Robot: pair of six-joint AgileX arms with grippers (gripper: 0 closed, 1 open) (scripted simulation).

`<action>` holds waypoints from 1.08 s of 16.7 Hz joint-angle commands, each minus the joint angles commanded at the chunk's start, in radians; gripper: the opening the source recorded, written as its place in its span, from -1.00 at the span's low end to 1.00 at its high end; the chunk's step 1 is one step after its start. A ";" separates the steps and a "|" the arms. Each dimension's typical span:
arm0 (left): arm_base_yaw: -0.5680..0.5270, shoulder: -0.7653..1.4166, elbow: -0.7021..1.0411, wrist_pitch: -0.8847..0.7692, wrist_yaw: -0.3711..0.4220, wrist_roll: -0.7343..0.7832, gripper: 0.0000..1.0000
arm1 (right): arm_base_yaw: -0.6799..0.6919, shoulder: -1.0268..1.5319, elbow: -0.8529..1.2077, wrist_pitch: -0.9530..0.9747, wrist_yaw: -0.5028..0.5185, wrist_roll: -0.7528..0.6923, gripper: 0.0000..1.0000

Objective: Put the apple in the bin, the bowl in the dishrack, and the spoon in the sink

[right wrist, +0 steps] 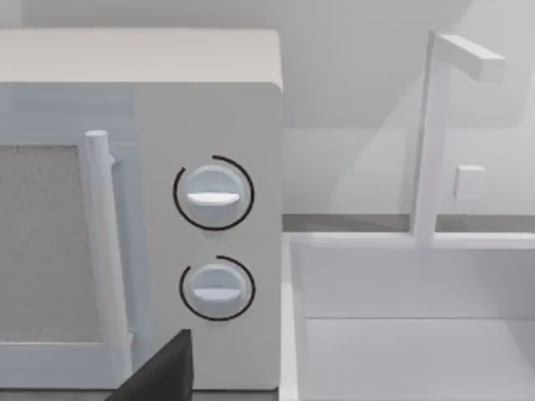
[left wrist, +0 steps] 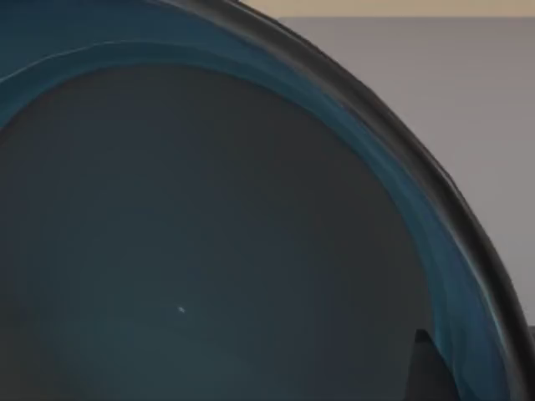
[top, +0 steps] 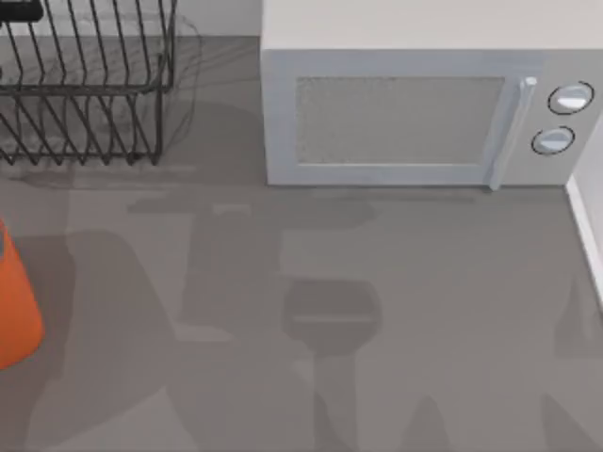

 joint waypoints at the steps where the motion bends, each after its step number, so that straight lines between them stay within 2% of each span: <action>1: -0.003 0.014 -0.008 0.018 -0.002 0.000 -1.00 | 0.000 0.000 0.000 0.000 0.000 0.000 1.00; 6: -0.004 0.020 -0.011 0.025 -0.003 0.000 -1.00 | 0.000 0.000 0.000 0.000 0.000 0.000 1.00; 18: -0.004 0.020 -0.011 0.025 -0.003 0.000 0.81 | 0.000 0.000 0.000 0.000 0.000 0.000 1.00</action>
